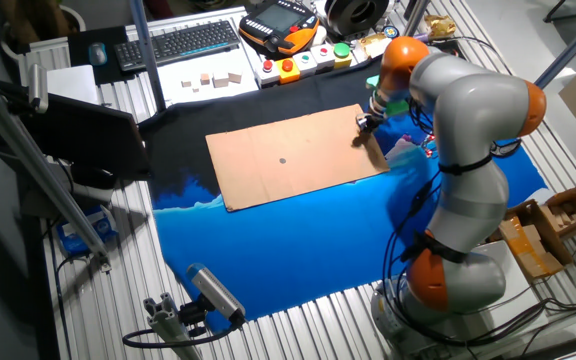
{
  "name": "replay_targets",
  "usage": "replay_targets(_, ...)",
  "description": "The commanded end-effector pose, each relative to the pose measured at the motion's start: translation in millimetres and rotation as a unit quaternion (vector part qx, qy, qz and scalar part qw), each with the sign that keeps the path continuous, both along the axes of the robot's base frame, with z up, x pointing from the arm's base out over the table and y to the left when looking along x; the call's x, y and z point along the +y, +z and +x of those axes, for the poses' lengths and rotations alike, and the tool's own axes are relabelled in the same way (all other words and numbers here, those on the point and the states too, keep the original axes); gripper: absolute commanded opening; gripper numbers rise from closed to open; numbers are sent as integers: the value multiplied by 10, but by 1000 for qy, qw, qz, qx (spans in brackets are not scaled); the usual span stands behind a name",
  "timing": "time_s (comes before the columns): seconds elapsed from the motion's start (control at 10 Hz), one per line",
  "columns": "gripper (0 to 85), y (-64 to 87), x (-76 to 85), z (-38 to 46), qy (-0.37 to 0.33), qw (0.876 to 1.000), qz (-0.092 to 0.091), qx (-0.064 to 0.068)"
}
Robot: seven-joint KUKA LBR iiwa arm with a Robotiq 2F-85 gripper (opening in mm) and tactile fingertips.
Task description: Grab the block and place it at the designated location
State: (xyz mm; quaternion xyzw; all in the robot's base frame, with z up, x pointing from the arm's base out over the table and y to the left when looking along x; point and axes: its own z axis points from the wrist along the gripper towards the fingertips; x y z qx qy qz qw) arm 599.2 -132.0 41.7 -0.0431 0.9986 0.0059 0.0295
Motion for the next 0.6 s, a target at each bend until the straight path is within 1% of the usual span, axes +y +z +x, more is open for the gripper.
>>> replay_targets(0.0, 7, 22, 20, 3, -3, 1000, 2, 0)
replay_targets(0.2, 7, 107, 132, 9, -12, 1000, 4, 0)
replay_targets(0.4, 7, 191, 308, -4, -18, 1000, 5, -2)
replay_targets(0.5, 7, 233, 432, -30, -24, 1000, 4, -4)
